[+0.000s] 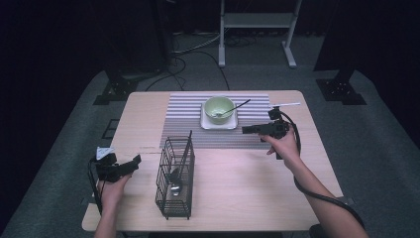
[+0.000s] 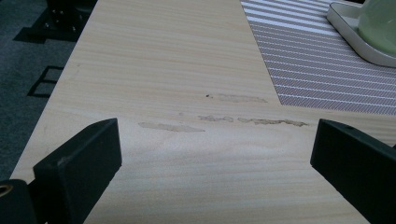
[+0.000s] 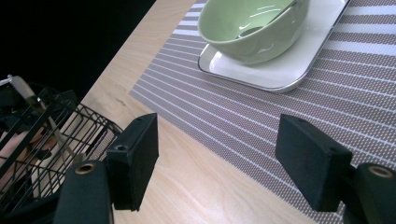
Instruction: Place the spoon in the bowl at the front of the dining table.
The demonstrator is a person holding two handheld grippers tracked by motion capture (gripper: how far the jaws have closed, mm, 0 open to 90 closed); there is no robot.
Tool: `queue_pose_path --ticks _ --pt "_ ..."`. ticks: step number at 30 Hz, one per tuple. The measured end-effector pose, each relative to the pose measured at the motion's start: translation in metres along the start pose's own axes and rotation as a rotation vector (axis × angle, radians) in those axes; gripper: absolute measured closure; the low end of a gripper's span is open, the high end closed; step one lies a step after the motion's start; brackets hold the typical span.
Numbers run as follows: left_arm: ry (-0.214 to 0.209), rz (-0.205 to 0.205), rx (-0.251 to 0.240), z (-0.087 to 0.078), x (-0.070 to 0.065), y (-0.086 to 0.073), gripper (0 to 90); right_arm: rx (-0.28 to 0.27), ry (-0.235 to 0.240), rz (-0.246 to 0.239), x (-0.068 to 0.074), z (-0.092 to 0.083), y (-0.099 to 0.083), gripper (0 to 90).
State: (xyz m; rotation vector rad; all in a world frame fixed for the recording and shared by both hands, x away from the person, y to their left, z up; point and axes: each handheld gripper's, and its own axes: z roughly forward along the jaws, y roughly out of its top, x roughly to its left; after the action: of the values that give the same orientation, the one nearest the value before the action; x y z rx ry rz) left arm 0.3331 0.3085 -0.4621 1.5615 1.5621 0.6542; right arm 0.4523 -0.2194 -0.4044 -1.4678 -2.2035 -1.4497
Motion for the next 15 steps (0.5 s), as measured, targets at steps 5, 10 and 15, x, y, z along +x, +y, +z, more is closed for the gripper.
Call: queue_pose_path --ticks 5,10,15 --pt "0.000 0.002 0.000 0.000 -0.001 0.000 0.8 0.002 0.018 -0.008 0.005 -0.003 -0.007 29.1" --pt "0.001 0.002 0.000 0.000 -0.001 0.000 0.8 0.013 0.033 -0.014 0.009 -0.003 -0.015 29.1" --pt "0.003 0.002 -0.001 0.000 -0.001 0.000 0.8 0.017 0.048 -0.018 0.011 -0.003 -0.022 29.1"
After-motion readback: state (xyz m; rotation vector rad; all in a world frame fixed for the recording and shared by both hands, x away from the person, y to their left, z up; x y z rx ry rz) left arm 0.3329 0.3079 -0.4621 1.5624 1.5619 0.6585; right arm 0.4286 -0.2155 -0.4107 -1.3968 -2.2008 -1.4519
